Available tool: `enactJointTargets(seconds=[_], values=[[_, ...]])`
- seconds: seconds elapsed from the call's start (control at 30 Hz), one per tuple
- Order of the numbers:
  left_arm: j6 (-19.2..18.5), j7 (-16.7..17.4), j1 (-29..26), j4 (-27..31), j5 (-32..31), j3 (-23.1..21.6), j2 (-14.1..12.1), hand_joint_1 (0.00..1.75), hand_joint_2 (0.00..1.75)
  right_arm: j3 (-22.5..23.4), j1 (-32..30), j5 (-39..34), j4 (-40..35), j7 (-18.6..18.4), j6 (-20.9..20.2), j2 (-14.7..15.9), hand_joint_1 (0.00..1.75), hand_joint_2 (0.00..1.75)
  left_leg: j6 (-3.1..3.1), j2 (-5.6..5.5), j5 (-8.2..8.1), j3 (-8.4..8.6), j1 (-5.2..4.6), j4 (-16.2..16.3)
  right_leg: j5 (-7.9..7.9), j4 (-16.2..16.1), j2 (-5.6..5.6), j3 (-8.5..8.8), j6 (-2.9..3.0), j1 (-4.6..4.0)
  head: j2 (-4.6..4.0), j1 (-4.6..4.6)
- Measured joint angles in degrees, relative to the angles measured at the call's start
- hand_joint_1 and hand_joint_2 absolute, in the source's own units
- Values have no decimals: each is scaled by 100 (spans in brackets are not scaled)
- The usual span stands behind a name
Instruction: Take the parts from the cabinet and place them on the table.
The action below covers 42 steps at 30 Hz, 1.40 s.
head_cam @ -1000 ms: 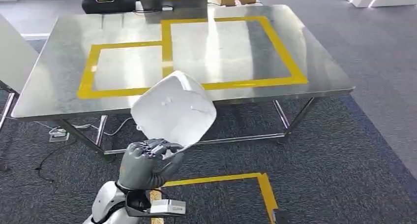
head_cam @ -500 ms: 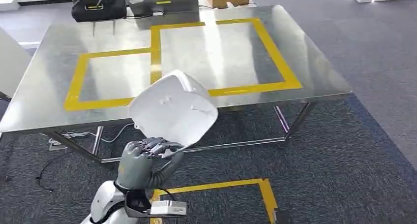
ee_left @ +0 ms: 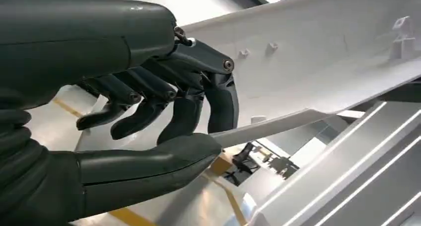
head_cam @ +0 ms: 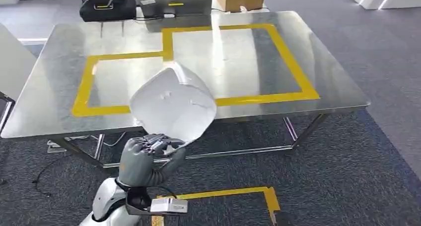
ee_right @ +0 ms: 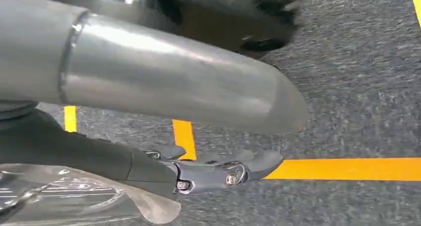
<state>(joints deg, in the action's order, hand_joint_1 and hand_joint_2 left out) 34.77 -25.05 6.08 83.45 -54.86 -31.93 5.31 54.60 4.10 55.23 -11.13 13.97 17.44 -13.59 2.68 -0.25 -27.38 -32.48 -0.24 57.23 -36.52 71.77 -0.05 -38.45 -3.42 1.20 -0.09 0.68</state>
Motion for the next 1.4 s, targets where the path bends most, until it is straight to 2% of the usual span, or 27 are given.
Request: enactJointTargets(seconds=[0.03,0.07,0.1,0.17,0.23,0.27,0.33,0.4,0.43,0.5,0.53,0.57,0.6,0.67,0.7,0.83,0.9,0.93,1.0,1.03,1.07,1.1,1.17,1.2,1.27,1.33,1.4], values=[[-2,2,24,-2,0,0,0,175,175,-2,-13,0,0,0,0,9,0,0,1,-1,-39,33,0,1,13,249,-1,-214,-12,-2,0,4],[-2,2,37,-4,9,-2,6,175,175,-4,-26,2,0,0,-2,15,0,0,-4,-6,-77,81,0,3,160,228,-3,-288,-22,-1,0,15],[-2,2,47,-4,11,0,13,175,175,-7,-30,2,0,0,-2,33,0,0,-12,-14,-128,150,4,4,445,-39,-4,-235,-31,3,0,19],[-2,4,73,-4,9,-2,42,175,175,-18,-19,17,0,-15,-2,59,0,0,-59,-14,-259,322,21,19,1129,-1021,-12,126,-34,5,0,19],[-11,9,133,-7,9,-2,44,175,175,-46,-12,35,2,-50,-15,59,0,0,-140,-12,-367,329,-16,76,975,-1260,-2,350,14,-24,0,26],[-15,11,156,-7,7,-4,46,175,175,-52,2,57,2,-74,-22,61,0,0,-155,-7,-362,312,-15,65,903,-1251,0,337,119,-36,0,37],[-13,17,205,-13,-19,-9,44,175,175,-63,-29,120,2,-125,-20,61,0,0,-178,-3,-384,334,-11,48,860,-1264,8,342,181,-48,0,22],[9,24,274,-15,-39,-9,44,175,175,-90,-29,138,0,-144,-20,61,0,0,-248,3,-494,292,0,233,820,-1292,6,429,240,-7,0,2],[18,30,305,-15,-52,-9,42,175,175,-94,-17,136,0,-144,-20,61,0,0,-284,4,-623,107,12,587,789,-1292,0,463,284,-4,0,-20],[31,37,303,-20,-79,-9,24,175,175,-98,-8,118,0,-133,-20,61,0,0,-324,5,-951,-464,31,1547,714,-1292,2,535,302,-5,0,-16],[35,46,288,-20,-79,-9,13,175,175,-98,-19,118,0,-127,-20,61,0,0,-328,5,-998,-699,34,1877,675,-1292,6,582,301,-6,0,-16],[39,52,275,-20,-79,-7,-2,175,175,-98,-30,118,0,-129,-20,61,0,0,-321,5,-905,-826,35,1965,632,-1292,12,642,300,-7,0,-16],[48,57,264,-20,-79,0,-22,175,175,-96,-34,118,0,-131,-17,61,0,0,-299,5,-627,-819,34,1797,580,-1292,25,722,295,-9,0,-11],[59,63,262,-20,-79,9,-44,175,175,-98,-24,136,2,-142,-22,59,0,0,-210,3,156,-577,16,893,463,-1299,47,902,266,-15,0,-11],[63,66,259,-20,-79,9,-56,175,175,-98,-29,142,2,-146,-24,57,0,0,-155,-5,310,-457,-16,581,407,-1314,46,965,248,-11,0,-10],[77,105,306,-17,-87,17,-72,175,175,-103,4,197,7,-151,-39,44,0,0,-72,6,79,-362,-66,346,375,-1372,2,948,137,-15,0,-26],[70,122,332,-20,-90,24,-55,175,175,-105,18,203,2,-151,-39,44,0,0,-57,-4,69,-236,2,157,293,-1336,-14,911,86,-28,0,-22],[66,122,360,-20,-90,33,-57,175,175,-107,25,210,2,-146,-42,46,0,0,-23,0,46,-190,21,122,176,-1074,-3,787,87,-39,0,-5],[50,153,403,-44,-139,35,-61,175,175,-124,34,227,2,-153,-46,46,0,0,-1,2,0,-152,29,122,-122,-135,-2,207,54,-30,0,24],[50,164,418,-72,-186,42,-63,175,175,-136,22,247,2,-168,-46,46,0,0,-1,1,-30,-123,25,123,-169,251,-2,-72,35,-30,0,11],[50,171,431,-109,-221,48,-68,175,175,-140,5,271,2,-184,-46,48,0,0,-2,-3,-64,-80,24,124,-94,387,-2,-229,24,-31,0,28],[48,184,454,-155,-258,55,-70,175,175,-144,-14,317,2,-201,-46,55,0,0,-5,-8,-105,-19,24,124,120,275,-3,-253,22,-31,0,26],[44,267,581,-271,-453,101,-79,175,175,-184,-16,387,2,-258,-46,79,0,0,-39,-20,-211,139,32,127,866,-640,-8,26,30,-24,0,35],[37,282,643,-328,-514,133,-83,175,175,-199,-13,415,2,-269,-48,83,0,0,-72,-17,-266,212,35,128,1056,-1062,-20,170,31,-19,0,37],[17,340,762,-419,-600,157,-120,175,175,-212,-5,433,4,-310,-72,83,0,0,-141,-17,-295,165,-16,192,889,-1259,-7,361,89,-33,0,43],[20,420,843,-510,-728,192,-147,175,175,-238,-13,488,2,-367,-90,85,0,0,-168,-9,-276,153,-14,162,878,-1211,10,318,145,-53,0,4],[55,527,964,-641,-988,258,-206,175,175,-269,-24,566,2,-398,-129,85,0,0,-228,-7,-371,169,-2,223,854,-1248,12,384,201,-5,0,11]])
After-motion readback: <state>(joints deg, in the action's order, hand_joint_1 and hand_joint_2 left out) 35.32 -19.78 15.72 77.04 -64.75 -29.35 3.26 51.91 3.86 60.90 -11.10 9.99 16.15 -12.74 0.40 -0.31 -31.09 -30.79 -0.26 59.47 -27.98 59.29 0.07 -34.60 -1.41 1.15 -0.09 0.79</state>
